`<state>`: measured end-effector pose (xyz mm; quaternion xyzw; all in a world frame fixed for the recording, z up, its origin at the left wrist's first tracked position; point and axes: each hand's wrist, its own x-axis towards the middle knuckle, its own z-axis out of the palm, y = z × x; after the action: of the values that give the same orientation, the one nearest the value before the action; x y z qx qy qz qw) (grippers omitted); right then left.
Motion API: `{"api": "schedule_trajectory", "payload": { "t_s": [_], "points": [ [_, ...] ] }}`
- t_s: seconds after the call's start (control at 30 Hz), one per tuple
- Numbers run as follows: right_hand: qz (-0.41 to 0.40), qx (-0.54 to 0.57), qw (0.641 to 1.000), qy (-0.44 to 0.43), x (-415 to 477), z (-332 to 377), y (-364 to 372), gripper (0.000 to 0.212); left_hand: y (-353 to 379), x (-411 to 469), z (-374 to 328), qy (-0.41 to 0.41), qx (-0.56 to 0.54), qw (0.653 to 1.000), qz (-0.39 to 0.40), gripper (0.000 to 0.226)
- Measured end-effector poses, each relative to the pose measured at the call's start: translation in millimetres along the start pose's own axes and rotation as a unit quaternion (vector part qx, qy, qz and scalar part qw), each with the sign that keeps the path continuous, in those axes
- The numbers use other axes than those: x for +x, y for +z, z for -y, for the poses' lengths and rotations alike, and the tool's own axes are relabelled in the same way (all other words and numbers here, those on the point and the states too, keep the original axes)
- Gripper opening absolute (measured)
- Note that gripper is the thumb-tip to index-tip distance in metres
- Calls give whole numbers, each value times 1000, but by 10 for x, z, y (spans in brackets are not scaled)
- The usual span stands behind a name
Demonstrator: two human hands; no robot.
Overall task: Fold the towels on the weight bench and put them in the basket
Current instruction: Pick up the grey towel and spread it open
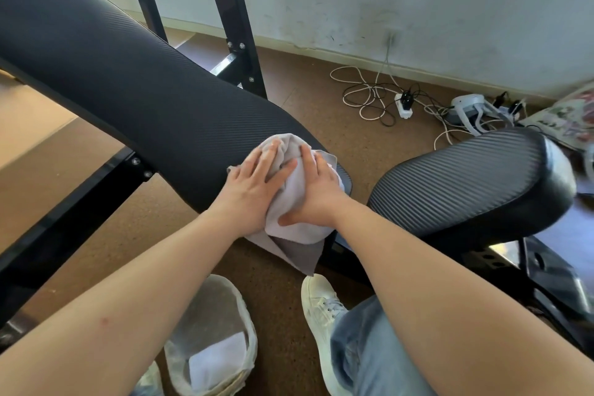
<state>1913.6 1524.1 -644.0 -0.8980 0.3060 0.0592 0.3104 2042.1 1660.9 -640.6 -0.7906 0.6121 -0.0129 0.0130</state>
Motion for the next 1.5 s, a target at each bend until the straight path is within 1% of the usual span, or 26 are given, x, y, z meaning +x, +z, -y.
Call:
{"api": "schedule_trajectory", "payload": {
  "t_s": [0.07,0.17,0.23,0.3,0.33,0.4,0.53,0.6,0.67,0.7,0.73,0.8,0.83,0.87,0.9,0.93,0.97,1.0,1.07,1.13,1.2,1.27,1.33,1.37,1.43,1.5],
  "points": [
    [-29,27,999,5,2,-16,-19,140,-16,39,28,6,-24,999,46,108],
    [-79,60,995,7,-18,-58,-141,117,-12,33,23,-23,12,997,69,119],
    [-85,37,995,23,-55,-71,-200,111,56,-28,25,-45,60,993,91,126],
    [-83,12,996,39,-90,-70,-229,111,89,-90,29,-68,100,987,110,125],
    [-81,4,996,42,-104,-72,-225,110,87,-114,21,-72,106,985,113,117],
    [-80,-10,996,44,-143,-84,-216,105,69,-157,-23,-64,111,986,107,93],
    [-101,-27,994,43,-236,-116,-200,79,37,-294,-111,-49,112,990,75,52],
    [-111,-9,992,62,-283,-148,-223,73,-6,-344,-77,-71,90,993,37,35],
    [-127,12,988,87,-325,-200,-268,73,-54,-372,-8,-135,22,991,-4,26],
    [-136,14,986,96,-340,-229,-290,74,-88,-377,28,-187,-50,980,-34,24],
    [-144,14,984,102,-349,-258,-306,74,-138,-372,56,-248,-138,957,-67,22],
    [-164,13,980,115,-337,-312,-328,77,-254,-318,97,-349,-281,881,-151,20],
    [-175,11,977,122,-318,-339,-334,78,-325,-275,99,-378,-317,849,-189,19],
    [-183,5,975,130,-295,-362,-335,81,-387,-234,98,-393,-341,825,-221,19],
    [-182,-6,974,136,-268,-385,-329,84,-436,-202,89,-399,-354,810,-246,18],
    [-166,-21,976,142,-237,-403,-316,88,-473,-177,77,-397,-357,805,-260,18],
    [-136,-39,979,147,-209,-417,-296,91,-482,-159,74,-390,-347,813,-259,18],
    [-97,-58,982,151,-187,-425,-270,95,-464,-144,74,-383,-320,833,-237,21],
    [-42,-84,982,161,-145,-424,-217,103,-396,-123,69,-371,-262,878,-150,36],
    [-47,-91,980,173,-109,-388,-209,102,-333,-125,47,-361,-246,896,-79,52],
    [-78,-109,977,164,-91,-318,-223,96,-276,-161,4,-332,-236,911,-66,57],
    [-113,-118,979,124,-76,-235,-232,89,-234,-201,-10,-296,-261,911,-120,42],
    [-138,-100,983,64,-75,-108,-222,79,-243,-242,13,-283,-305,892,-175,20],
    [-148,-87,985,31,-73,-32,-205,74,-263,-258,32,-285,-318,885,-187,17],
    [-164,-42,985,-29,-75,129,-164,66,-309,-285,75,-288,-338,876,-189,23],
    [-157,18,984,-79,-67,267,-121,62,-370,-330,103,-279,-360,873,-176,41]
  ]
}}
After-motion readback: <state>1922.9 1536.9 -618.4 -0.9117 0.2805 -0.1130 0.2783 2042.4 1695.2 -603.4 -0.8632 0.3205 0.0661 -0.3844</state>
